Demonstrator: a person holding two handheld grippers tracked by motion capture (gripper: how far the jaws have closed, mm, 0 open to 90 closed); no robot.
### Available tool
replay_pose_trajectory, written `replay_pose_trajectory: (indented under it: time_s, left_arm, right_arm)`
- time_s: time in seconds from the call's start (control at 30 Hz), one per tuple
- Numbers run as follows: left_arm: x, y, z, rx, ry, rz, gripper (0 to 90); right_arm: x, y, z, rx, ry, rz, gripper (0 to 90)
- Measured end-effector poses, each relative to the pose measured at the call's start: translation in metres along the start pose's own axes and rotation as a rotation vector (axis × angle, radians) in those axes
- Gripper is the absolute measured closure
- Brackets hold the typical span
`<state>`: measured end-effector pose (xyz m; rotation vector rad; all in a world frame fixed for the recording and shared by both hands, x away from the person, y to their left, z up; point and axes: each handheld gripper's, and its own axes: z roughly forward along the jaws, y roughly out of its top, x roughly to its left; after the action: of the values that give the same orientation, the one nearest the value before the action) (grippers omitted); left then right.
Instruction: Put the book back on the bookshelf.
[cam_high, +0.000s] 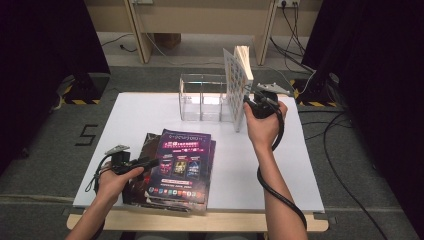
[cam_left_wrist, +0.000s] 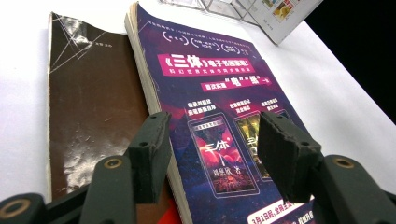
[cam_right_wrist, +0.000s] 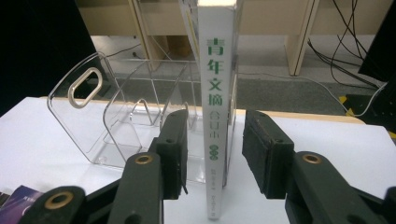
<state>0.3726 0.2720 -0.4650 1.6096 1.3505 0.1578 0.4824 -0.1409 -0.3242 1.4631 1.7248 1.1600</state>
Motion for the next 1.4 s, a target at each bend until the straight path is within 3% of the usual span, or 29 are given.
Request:
replay_pose_trajectory:
  time_s: [0.43, 0.77, 0.93, 1.23, 1.4]
  left_arm:
    - [0.0, 0.0, 0.0, 0.005, 0.007, 0.003, 43.7]
    - [0.003, -0.001, 0.004, 0.024, 0.041, 0.016, 44.8]
    - [0.007, -0.002, 0.012, 0.046, 0.069, -0.004, 47.7]
    - [0.012, 0.004, 0.029, 0.098, 0.131, -0.003, 51.9]
    - [0.012, 0.004, 0.036, 0.114, 0.118, -0.037, 54.2]
  right_arm:
    - [-0.002, -0.017, -0.01, 0.039, 0.033, 0.005, 60.7]
    - [-0.001, -0.042, -0.013, 0.113, 0.078, 0.007, 60.5]
    - [0.003, -0.058, -0.013, 0.151, 0.091, -0.007, 60.5]
    - [0.011, -0.086, -0.007, 0.233, 0.11, -0.021, 60.5]
    - [0.013, -0.094, -0.005, 0.253, 0.113, -0.029, 60.5]
